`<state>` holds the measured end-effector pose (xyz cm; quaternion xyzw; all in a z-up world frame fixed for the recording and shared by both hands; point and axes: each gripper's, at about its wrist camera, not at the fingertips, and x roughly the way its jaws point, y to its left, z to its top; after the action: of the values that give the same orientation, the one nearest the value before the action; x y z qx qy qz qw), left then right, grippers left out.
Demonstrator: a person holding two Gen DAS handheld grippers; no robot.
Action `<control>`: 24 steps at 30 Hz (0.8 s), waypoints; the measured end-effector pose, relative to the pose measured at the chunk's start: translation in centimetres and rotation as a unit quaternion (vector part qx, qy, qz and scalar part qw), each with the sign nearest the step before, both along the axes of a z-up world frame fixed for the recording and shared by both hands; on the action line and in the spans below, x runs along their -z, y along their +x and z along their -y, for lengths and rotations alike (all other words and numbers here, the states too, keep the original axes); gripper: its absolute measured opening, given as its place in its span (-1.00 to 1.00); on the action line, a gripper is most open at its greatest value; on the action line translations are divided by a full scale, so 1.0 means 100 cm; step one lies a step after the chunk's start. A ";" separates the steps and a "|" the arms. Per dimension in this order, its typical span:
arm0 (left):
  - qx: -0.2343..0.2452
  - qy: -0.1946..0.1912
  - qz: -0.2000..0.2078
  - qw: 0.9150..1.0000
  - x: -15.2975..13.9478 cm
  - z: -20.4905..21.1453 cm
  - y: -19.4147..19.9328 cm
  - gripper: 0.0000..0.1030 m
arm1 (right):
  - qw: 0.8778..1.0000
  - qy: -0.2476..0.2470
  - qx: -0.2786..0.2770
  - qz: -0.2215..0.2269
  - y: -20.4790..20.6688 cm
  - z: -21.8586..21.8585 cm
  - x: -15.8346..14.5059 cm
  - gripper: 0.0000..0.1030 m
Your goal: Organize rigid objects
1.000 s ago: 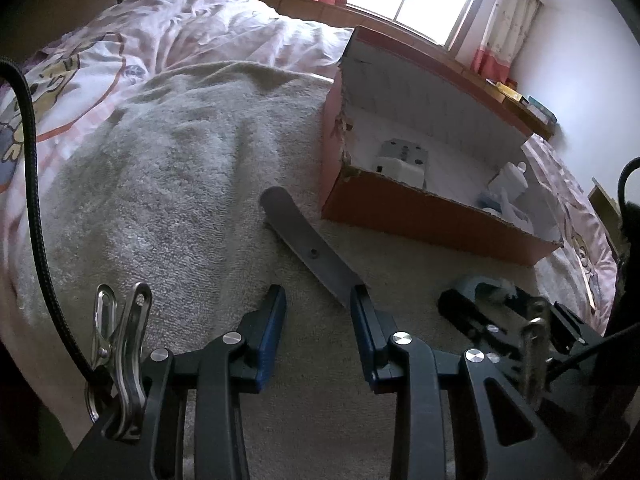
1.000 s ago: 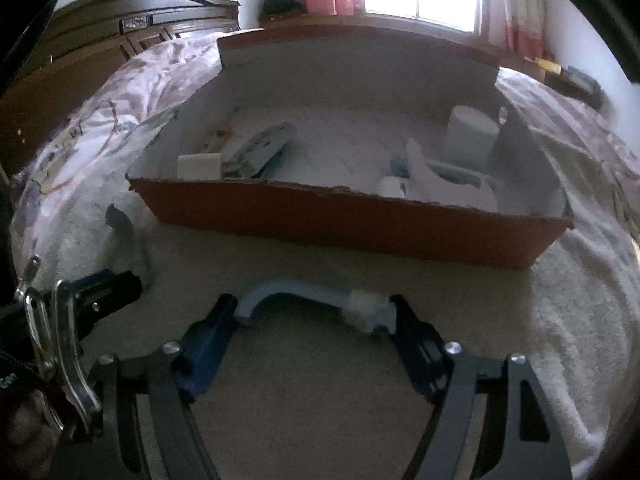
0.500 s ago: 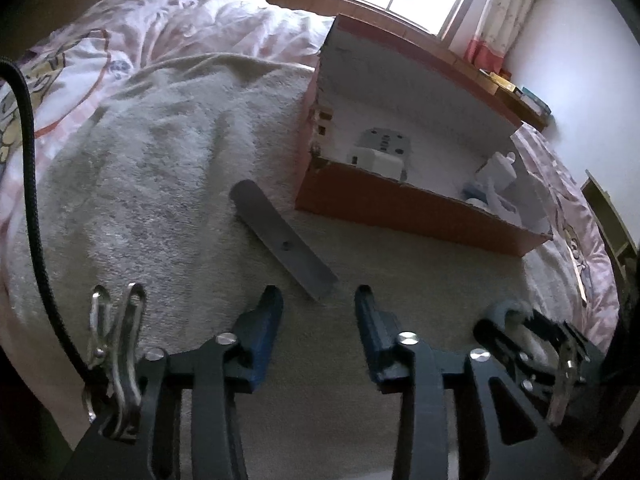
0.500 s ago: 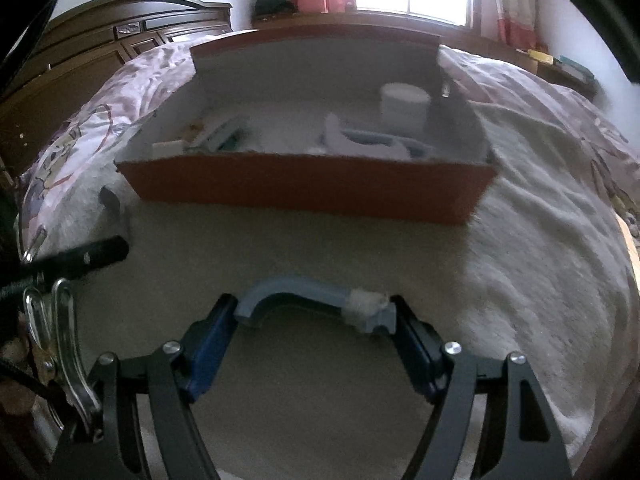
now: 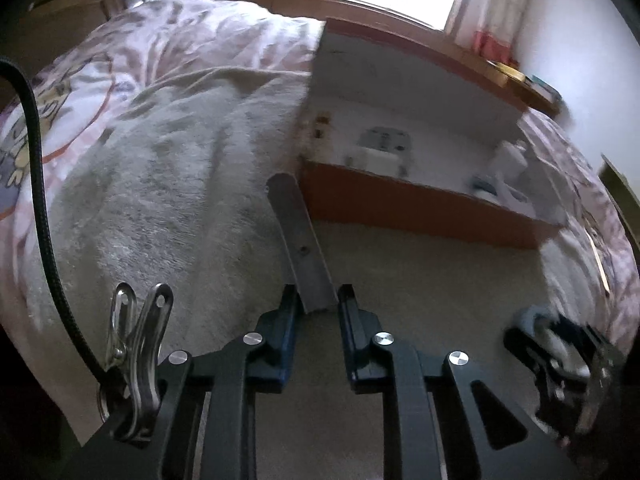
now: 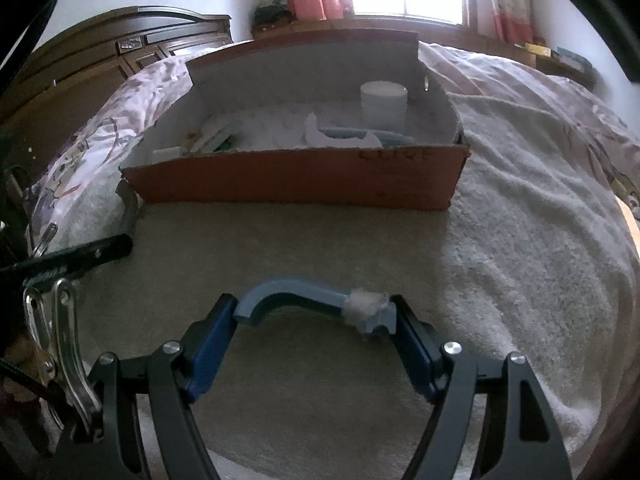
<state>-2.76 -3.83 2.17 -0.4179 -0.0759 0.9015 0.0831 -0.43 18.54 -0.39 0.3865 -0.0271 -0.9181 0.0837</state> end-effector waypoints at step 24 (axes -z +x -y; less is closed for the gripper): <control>0.006 -0.129 0.001 0.992 -0.004 -0.010 -0.001 -0.43 | 1.000 -0.017 0.010 -0.006 0.001 -0.011 -0.001 0.54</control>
<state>-2.84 -2.78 2.54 -0.4260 0.0431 0.9030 0.0341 -0.29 19.60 -0.25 0.3793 -0.0463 -0.9205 0.0818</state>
